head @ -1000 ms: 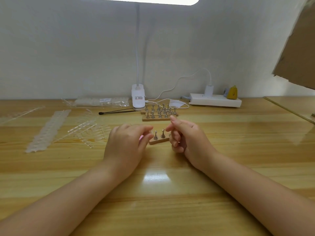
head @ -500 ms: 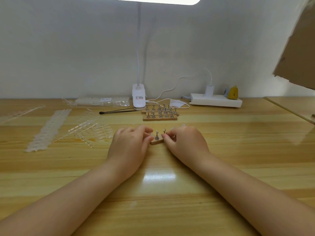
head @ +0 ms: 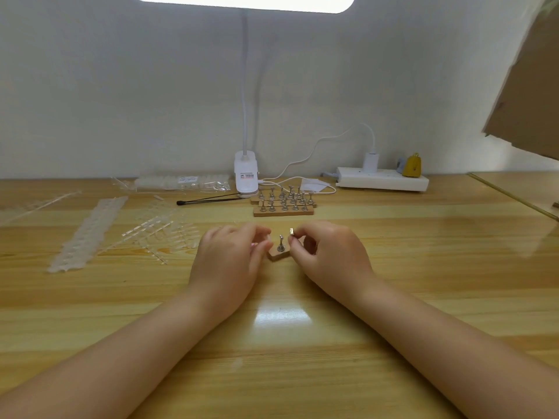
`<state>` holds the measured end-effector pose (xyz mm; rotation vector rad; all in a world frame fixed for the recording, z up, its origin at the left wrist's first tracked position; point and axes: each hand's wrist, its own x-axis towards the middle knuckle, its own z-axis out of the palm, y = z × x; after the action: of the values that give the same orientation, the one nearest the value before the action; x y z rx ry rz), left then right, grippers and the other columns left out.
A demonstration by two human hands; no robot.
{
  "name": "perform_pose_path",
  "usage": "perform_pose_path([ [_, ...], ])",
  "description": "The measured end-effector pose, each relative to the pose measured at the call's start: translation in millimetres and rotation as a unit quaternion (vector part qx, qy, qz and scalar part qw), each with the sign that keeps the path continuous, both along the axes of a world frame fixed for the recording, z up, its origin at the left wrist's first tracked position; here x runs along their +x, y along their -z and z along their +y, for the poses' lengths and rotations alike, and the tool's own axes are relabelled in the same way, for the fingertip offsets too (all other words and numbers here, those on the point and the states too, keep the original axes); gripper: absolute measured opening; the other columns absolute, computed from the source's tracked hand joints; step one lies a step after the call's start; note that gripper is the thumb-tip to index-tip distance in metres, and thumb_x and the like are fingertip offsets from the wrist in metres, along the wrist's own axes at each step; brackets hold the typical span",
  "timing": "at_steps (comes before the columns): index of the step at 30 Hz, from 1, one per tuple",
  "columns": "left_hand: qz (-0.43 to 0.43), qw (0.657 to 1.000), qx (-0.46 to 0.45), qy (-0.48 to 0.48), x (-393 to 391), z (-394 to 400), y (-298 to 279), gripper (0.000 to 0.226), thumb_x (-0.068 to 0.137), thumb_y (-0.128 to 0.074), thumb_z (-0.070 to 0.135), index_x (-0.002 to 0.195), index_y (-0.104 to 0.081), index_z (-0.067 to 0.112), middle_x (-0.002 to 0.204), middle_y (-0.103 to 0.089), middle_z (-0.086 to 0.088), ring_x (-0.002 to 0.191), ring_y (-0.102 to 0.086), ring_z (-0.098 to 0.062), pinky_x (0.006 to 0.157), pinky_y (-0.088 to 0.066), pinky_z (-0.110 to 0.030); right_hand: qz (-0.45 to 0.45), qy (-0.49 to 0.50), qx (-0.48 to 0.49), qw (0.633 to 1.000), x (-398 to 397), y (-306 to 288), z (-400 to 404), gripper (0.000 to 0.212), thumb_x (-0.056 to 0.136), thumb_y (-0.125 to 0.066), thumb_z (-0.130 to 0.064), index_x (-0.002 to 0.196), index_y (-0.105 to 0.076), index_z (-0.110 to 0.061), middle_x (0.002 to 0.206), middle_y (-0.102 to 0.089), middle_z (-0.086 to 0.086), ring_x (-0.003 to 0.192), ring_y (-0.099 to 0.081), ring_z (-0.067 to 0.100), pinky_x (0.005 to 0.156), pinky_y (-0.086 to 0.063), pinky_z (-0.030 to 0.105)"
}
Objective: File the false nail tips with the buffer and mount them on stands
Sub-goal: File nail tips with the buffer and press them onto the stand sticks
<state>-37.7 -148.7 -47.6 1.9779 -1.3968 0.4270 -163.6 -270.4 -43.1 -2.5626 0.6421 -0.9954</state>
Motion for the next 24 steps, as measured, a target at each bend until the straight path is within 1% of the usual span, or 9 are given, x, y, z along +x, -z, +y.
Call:
perform_pose_path([
  [2, 0.0, 0.999, -0.033, 0.018, -0.1, 1.3, -2.1, 0.018, 0.093, -0.058, 0.031, 0.105, -0.066, 0.021, 0.098, -0.067, 0.014, 0.094, -0.061, -0.015, 0.084, -0.028, -0.027, -0.03, -0.043, 0.025, 0.998, -2.2, -0.9, 2.8, 0.009, 0.09, -0.063, -0.021, 0.089, -0.072, -0.018, 0.075, -0.065, -0.009, 0.065, -0.056, 0.008, 0.065, -0.046, 0.026],
  [4, -0.005, 0.998, -0.054, 0.039, -2.2, 2.9, -3.8, 0.028, 0.091, -0.051, 0.04, 0.103, -0.068, 0.021, 0.095, -0.066, 0.016, 0.09, -0.06, -0.014, 0.082, -0.03, -0.027, -0.05, -0.09, 0.075, 0.992, -2.9, -1.1, 4.6, 0.009, 0.09, -0.065, -0.015, 0.094, -0.072, -0.015, 0.082, -0.07, -0.006, 0.064, -0.06, 0.003, 0.064, -0.049, 0.018],
  [6, -0.016, 0.997, -0.061, 0.051, -4.8, 3.2, -4.4, 0.034, 0.089, -0.047, 0.042, 0.102, -0.069, 0.02, 0.095, -0.068, 0.013, 0.086, -0.061, -0.015, 0.081, -0.033, -0.029, -0.063, -0.116, 0.113, 0.985, -3.2, 0.1, 5.3, 0.01, 0.091, -0.065, -0.013, 0.097, -0.072, -0.014, 0.084, -0.07, -0.004, 0.063, -0.064, 0.005, 0.057, -0.049, 0.013],
  [8, -0.027, 0.996, -0.061, 0.058, -6.6, 3.1, -4.6, 0.033, 0.089, -0.048, 0.041, 0.102, -0.069, 0.019, 0.097, -0.069, 0.01, 0.084, -0.062, -0.018, 0.081, -0.036, -0.033, -0.083, -0.133, 0.151, 0.976, -4.2, 1.7, 6.0, 0.009, 0.091, -0.065, -0.014, 0.096, -0.072, -0.017, 0.082, -0.069, -0.004, 0.058, -0.067, 0.009, 0.045, -0.051, 0.02],
  [10, -0.031, 0.996, -0.062, 0.062, -7.1, 3.3, -5.0, 0.032, 0.088, -0.049, 0.039, 0.102, -0.07, 0.018, 0.1, -0.07, 0.008, 0.086, -0.064, -0.02, 0.082, -0.039, -0.036, -0.101, -0.145, 0.172, 0.969, -4.9, 2.7, 6.1, 0.008, 0.09, -0.065, -0.016, 0.094, -0.072, -0.019, 0.082, -0.07, -0.002, 0.057, -0.067, 0.009, 0.04, -0.053, 0.03],
  [12, -0.036, 0.995, -0.061, 0.063, -7.2, 3.4, -5.7, 0.033, 0.088, -0.049, 0.038, 0.101, -0.071, 0.017, 0.101, -0.071, 0.006, 0.087, -0.065, -0.022, 0.082, -0.042, -0.04, -0.104, -0.15, 0.162, 0.97, -4.6, 2.8, 5.6, 0.008, 0.09, -0.066, -0.015, 0.094, -0.072, -0.019, 0.082, -0.071, -0.002, 0.057, -0.067, 0.007, 0.046, -0.056, 0.034],
  [15, -0.035, 0.996, -0.052, 0.06, -7.3, 3.9, -6.7, 0.033, 0.088, -0.049, 0.038, 0.102, -0.071, 0.018, 0.1, -0.071, 0.005, 0.087, -0.065, -0.023, 0.081, -0.044, -0.043, -0.101, -0.161, 0.14, 0.972, -3.6, 2.6, 5.2, 0.009, 0.089, -0.068, -0.012, 0.095, -0.073, -0.015, 0.082, -0.072, -0.001, 0.057, -0.068, 0.008, 0.056, -0.056, 0.027],
  [21, -0.036, 0.997, -0.052, 0.055, -8.5, 4.5, -7.4, 0.034, 0.087, -0.05, 0.038, 0.101, -0.073, 0.017, 0.098, -0.072, 0.003, 0.084, -0.066, -0.025, 0.08, -0.045, -0.044, -0.105, -0.177, 0.135, 0.969, -3.6, 3.6, 4.0, 0.009, 0.088, -0.067, -0.009, 0.096, -0.073, -0.01, 0.081, -0.072, 0.002, 0.06, -0.069, 0.009, 0.059, -0.057, 0.031],
  [24, -0.023, 0.996, -0.052, 0.061, -9.4, 5.1, -8.6, 0.036, 0.087, -0.049, 0.039, 0.104, -0.073, 0.018, 0.098, -0.072, 0.003, 0.088, -0.065, -0.025, 0.081, -0.045, -0.045, -0.116, -0.192, 0.133, 0.965, -4.5, 4.6, 2.3, 0.009, 0.088, -0.068, -0.006, 0.095, -0.072, -0.007, 0.079, -0.072, 0.004, 0.062, -0.069, 0.009, 0.058, -0.056, 0.025],
])
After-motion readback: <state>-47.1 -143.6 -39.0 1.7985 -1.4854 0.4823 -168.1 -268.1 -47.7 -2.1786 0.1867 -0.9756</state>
